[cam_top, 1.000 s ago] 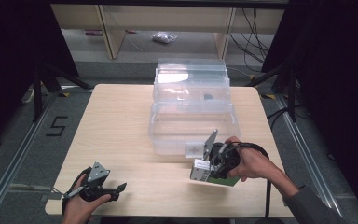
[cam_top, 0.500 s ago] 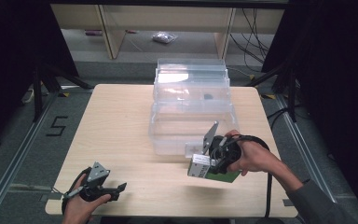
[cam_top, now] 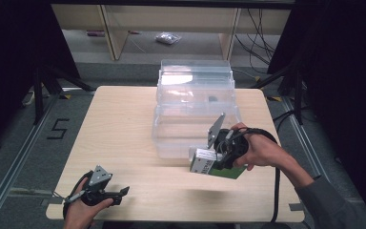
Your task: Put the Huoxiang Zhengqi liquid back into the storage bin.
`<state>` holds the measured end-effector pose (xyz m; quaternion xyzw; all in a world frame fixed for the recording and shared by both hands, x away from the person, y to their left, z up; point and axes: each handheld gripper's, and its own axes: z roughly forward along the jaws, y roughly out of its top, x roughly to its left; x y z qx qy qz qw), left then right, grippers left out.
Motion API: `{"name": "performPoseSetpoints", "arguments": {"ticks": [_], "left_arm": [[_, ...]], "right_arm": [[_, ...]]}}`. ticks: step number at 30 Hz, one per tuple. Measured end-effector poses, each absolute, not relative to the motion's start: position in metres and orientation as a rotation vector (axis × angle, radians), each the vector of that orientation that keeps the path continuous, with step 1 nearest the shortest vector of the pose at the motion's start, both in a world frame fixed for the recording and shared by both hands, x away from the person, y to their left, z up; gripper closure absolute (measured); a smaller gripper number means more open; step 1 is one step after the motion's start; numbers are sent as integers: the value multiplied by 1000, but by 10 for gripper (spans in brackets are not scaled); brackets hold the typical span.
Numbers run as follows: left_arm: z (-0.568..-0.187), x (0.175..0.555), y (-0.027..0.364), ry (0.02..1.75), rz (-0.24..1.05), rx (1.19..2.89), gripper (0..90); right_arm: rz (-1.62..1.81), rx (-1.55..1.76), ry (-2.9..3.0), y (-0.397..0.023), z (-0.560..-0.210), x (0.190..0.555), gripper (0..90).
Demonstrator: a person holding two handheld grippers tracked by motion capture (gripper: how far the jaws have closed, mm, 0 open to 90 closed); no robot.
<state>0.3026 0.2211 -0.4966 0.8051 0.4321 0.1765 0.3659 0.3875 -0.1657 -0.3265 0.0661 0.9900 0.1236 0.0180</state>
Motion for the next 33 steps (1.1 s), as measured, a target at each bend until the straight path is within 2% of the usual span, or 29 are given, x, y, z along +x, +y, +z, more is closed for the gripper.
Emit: {"name": "performPoseSetpoints", "arguments": {"ticks": [22,33], "left_arm": [[-493,303,225,1090,437,2132,190],[-495,302,223,1093,440,2096,190]], "right_arm": [[337,159,3029,-161,-281,425,644],[331,211,3013,-167,-280,455,644]]}}
